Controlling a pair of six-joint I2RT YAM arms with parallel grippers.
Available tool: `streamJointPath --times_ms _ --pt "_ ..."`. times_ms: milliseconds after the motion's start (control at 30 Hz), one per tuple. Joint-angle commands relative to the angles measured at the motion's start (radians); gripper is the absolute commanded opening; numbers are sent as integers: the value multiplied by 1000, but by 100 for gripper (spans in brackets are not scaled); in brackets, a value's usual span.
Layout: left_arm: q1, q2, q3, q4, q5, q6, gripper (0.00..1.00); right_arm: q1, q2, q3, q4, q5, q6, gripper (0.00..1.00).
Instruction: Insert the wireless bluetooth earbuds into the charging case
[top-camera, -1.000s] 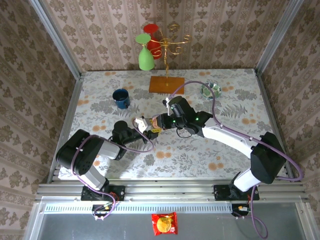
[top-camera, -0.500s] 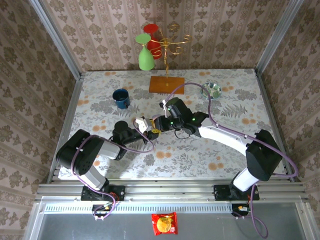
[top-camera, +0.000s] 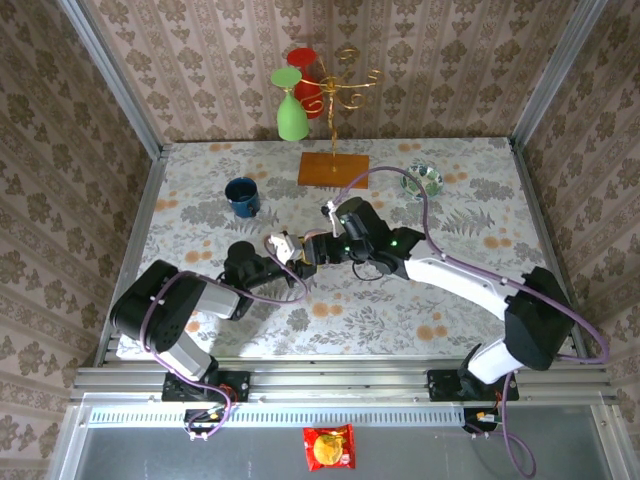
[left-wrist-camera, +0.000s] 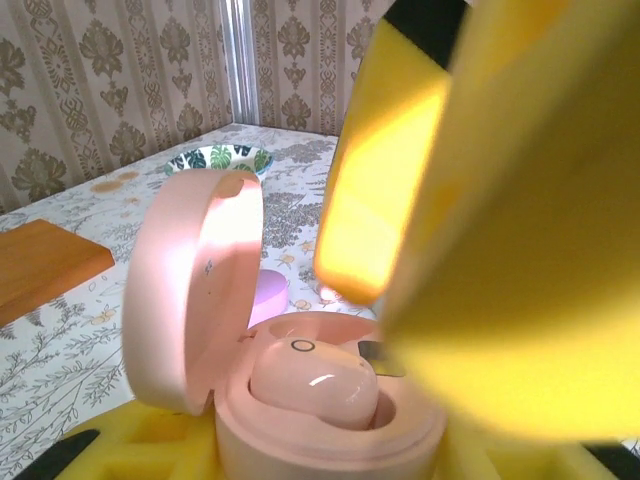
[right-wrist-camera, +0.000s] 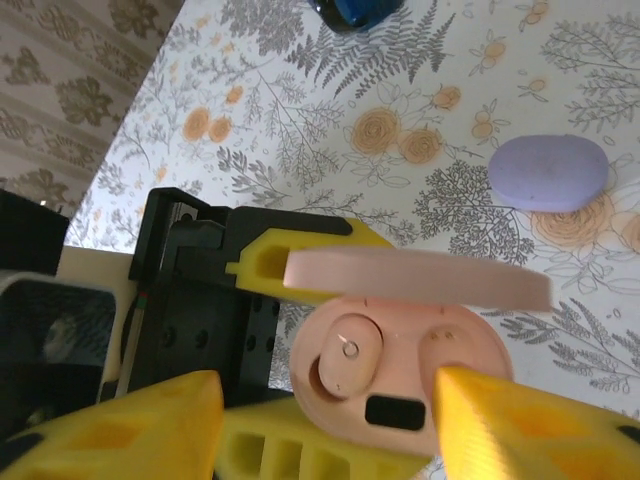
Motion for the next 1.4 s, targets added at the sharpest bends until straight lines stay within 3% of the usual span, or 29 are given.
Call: streamJointPath --times_ms 0,233,533,700,867,1067,1367 --pt "1 -36 11 32 23 -30 39 -5 -90 -53 49 54 -24 68" --pt "21 -29 -9 34 19 -32 40 -84 -238 -214 124 106 18 71" --pt "31 -51 -25 37 21 -39 39 -321 -259 -364 154 118 103 69" --pt "26 -81 -47 37 33 -63 40 -411 -148 -309 53 162 37 63" --pt "25 -120 -86 34 18 -66 40 -416 16 -154 -129 247 -78 58" --pt "28 -122 -104 35 14 -60 40 -422 192 5 -236 179 -181 55" --pt "35 -121 -111 35 17 -53 40 -425 344 135 -360 204 -172 55"
